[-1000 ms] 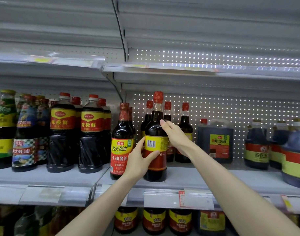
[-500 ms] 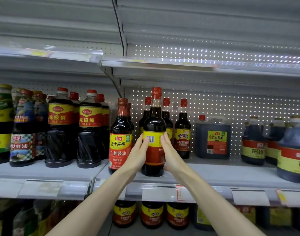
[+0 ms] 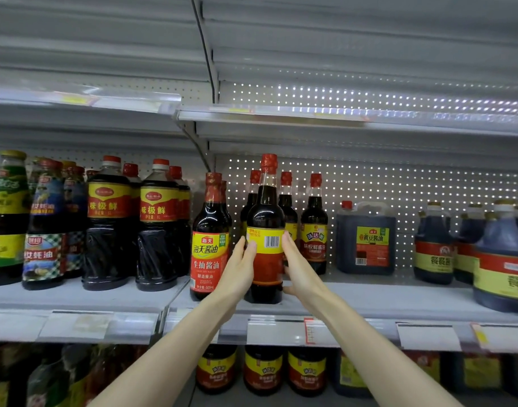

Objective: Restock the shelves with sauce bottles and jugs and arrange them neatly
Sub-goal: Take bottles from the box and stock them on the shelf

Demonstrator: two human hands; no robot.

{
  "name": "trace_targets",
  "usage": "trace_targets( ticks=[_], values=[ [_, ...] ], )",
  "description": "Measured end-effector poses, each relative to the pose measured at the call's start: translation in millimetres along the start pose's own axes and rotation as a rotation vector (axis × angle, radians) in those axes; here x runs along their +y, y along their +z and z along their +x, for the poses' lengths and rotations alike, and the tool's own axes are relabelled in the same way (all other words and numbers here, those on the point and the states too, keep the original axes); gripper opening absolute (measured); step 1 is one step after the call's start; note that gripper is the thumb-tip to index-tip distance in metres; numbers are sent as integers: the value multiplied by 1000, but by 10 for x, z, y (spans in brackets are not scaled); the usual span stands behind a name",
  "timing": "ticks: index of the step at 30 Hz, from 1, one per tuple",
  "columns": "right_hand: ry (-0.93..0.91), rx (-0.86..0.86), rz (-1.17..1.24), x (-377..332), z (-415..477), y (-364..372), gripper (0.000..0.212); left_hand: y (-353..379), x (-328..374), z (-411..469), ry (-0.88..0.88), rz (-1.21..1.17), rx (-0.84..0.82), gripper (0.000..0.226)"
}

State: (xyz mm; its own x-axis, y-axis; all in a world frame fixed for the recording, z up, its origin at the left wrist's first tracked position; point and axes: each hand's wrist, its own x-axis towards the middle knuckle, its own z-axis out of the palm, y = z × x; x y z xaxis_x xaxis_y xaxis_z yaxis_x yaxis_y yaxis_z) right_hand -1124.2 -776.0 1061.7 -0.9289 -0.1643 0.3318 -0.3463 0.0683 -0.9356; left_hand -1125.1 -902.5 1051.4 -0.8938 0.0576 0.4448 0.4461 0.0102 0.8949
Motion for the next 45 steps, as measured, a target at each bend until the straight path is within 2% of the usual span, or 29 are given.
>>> trace_targets(
  ticks=[3, 6, 13, 18, 29, 39, 45],
  values=[
    [-29, 15, -20, 50, -13, 49, 63, -4, 10, 93, 1, -14, -15, 42],
    [-16, 2, -32, 52, -3, 64, 69, -3, -31, 109, -2, -6, -25, 45],
    [-16, 32, -35, 20, 6, 20, 58, -10, 0, -109, -12, 37, -54, 57],
    [-9, 52, -23, -48, -22, 29, 54, -58, -68, -158, 30, 106, -31, 55],
    [-22, 29, -84, 14, -121, 119, 59, -23, -3, -25, -32, 33, 8, 57],
    [-4, 39, -42, 6, -34, 46, 62, 2, -81, -181, 45, 127, -48, 54],
    [17, 27, -38, -66, -129, 80, 60, -12, 15, -144, -5, 68, 8, 50]
  ],
)
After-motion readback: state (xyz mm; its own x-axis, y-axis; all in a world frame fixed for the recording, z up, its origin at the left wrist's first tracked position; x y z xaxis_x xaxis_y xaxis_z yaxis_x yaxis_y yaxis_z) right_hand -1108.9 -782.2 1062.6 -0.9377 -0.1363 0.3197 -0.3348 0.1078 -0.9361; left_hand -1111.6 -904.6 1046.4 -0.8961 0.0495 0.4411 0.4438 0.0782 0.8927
